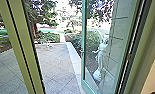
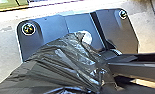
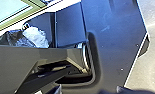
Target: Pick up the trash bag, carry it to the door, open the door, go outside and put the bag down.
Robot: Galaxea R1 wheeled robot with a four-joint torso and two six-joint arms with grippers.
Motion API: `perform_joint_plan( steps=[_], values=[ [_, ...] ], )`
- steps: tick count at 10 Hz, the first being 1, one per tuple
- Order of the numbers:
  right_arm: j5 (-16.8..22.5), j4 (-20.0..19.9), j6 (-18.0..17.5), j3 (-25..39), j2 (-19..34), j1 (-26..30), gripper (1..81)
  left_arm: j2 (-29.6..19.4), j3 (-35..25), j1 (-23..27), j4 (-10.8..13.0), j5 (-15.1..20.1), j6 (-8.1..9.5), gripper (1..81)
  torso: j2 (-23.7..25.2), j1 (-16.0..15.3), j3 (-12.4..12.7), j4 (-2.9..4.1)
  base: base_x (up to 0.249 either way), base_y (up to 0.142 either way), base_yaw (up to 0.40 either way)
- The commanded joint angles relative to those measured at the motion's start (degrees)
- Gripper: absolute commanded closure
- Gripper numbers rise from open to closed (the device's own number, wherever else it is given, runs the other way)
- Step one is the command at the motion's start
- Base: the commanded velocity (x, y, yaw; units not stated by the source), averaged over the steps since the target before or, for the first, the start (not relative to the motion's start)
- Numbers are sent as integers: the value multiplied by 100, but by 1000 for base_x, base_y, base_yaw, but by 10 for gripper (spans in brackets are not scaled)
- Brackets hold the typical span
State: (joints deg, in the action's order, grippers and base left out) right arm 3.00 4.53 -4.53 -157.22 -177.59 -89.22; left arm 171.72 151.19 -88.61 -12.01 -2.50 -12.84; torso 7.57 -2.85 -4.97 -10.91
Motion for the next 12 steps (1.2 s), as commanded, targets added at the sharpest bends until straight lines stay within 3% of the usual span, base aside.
perform_joint_plan(
  steps=[1,12],
  values=[
    [368,56,58,70,-103,225,10,-5,-28,278,23,329,-35,811,0,0,0,0,0,-122,0],
    [368,56,58,61,-103,225,10,21,-28,279,23,320,-35,811,0,0,0,0,0,-131,0]
  ],
)
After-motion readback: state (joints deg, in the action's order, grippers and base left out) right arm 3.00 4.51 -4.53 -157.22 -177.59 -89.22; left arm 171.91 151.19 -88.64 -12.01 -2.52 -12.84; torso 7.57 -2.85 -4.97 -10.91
